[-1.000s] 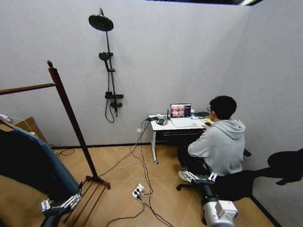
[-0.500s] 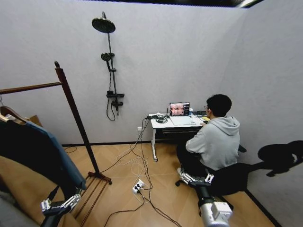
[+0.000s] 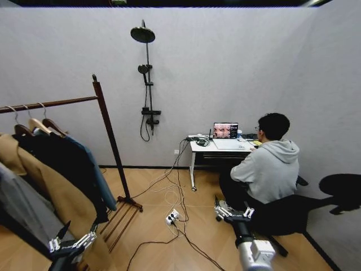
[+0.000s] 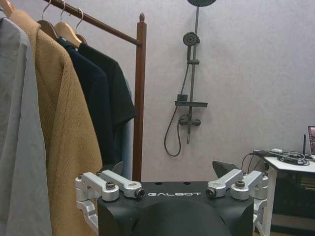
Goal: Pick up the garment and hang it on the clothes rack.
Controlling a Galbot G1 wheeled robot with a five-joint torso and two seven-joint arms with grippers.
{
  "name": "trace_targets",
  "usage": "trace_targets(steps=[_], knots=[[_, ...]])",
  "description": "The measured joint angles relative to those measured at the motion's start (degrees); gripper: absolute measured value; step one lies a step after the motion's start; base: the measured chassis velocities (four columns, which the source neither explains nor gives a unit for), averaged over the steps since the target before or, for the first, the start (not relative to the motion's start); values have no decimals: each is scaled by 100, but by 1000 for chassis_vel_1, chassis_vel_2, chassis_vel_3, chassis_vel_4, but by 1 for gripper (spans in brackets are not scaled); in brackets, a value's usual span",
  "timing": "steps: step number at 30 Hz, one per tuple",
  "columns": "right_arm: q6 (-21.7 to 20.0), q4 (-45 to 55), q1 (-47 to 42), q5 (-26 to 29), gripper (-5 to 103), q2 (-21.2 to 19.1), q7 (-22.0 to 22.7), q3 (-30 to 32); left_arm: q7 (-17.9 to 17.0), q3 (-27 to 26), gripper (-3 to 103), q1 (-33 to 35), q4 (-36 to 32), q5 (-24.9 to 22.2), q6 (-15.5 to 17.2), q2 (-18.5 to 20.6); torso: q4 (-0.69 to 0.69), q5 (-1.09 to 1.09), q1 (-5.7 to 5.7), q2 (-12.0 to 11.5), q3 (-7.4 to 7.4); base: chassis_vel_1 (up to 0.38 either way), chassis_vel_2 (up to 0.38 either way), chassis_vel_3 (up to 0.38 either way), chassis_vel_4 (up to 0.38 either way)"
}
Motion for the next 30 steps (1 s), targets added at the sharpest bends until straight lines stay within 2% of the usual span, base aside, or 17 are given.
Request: trace_targets(steps=[13, 17, 19, 21, 25, 30], knots=[[-2, -24, 13, 0, 100, 3, 0, -53, 0, 0, 100, -1, 0, 0, 0, 0, -1, 0, 2, -1, 0, 127, -129, -137, 139], [4, -30, 18, -2, 100, 5, 1, -57, 2, 0, 100, -1, 0, 0, 0, 0, -1, 2, 1, -1, 1, 243, -240, -276, 256], [6, -30, 19, -2, 100, 6, 0, -59, 0, 0, 100, -1, 0, 0, 0, 0, 0, -4, 1, -1, 0, 256, -280, -272, 306], [10, -31, 19, -6, 100, 7, 0, -66, 0, 0, 100, 0, 0, 0, 0, 0, 0, 2, -1, 0, 0, 303, -284, -317, 298], [19, -36, 10, -26, 100, 13, 0, -86, 1, 0, 100, 0, 0, 0, 0, 0, 0, -4, -2, 1, -1, 326, -325, -316, 320], [22, -41, 5, -43, 100, 17, 1, -104, 2, 0, 100, 0, 0, 0, 0, 0, -1, 2, -2, 0, 0, 344, -308, -319, 321]])
